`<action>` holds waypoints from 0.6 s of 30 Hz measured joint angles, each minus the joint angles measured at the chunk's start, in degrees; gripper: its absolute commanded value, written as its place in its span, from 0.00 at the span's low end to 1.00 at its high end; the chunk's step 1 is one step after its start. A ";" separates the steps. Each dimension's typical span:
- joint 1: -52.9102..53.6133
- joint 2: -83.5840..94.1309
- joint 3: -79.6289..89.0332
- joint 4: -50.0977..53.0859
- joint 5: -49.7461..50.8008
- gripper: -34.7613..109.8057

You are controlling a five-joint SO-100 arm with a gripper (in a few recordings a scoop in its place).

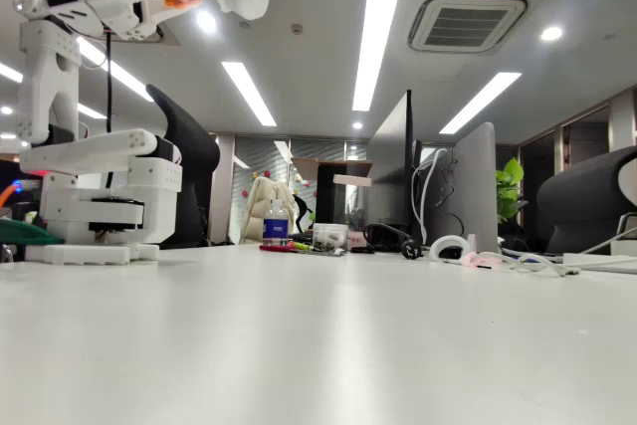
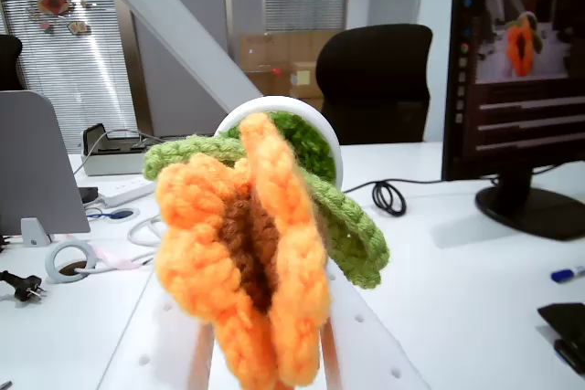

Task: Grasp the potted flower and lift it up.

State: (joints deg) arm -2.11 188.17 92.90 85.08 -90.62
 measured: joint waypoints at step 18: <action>0.97 0.00 0.00 0.00 -1.05 0.24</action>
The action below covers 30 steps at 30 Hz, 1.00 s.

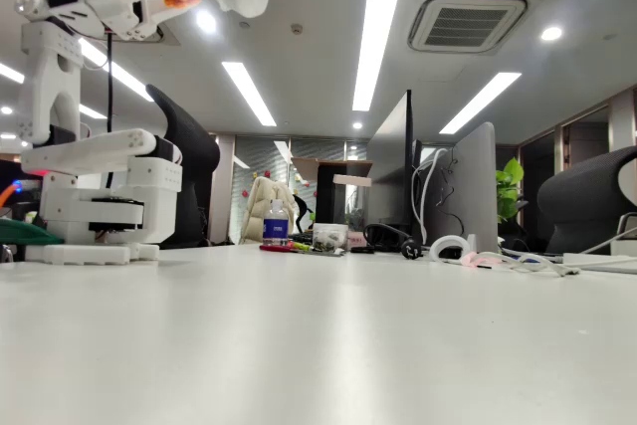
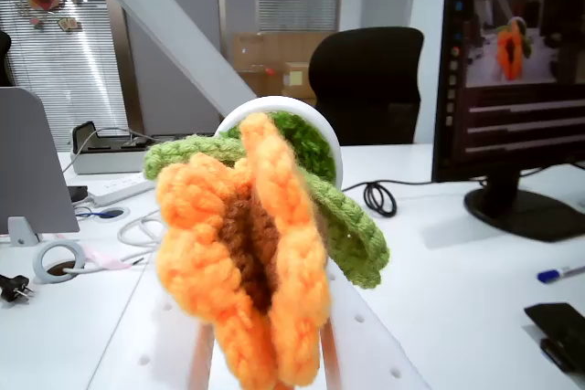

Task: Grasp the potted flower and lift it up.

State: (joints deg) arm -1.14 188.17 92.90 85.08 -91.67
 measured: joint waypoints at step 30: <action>1.14 0.00 1.05 0.00 0.00 0.24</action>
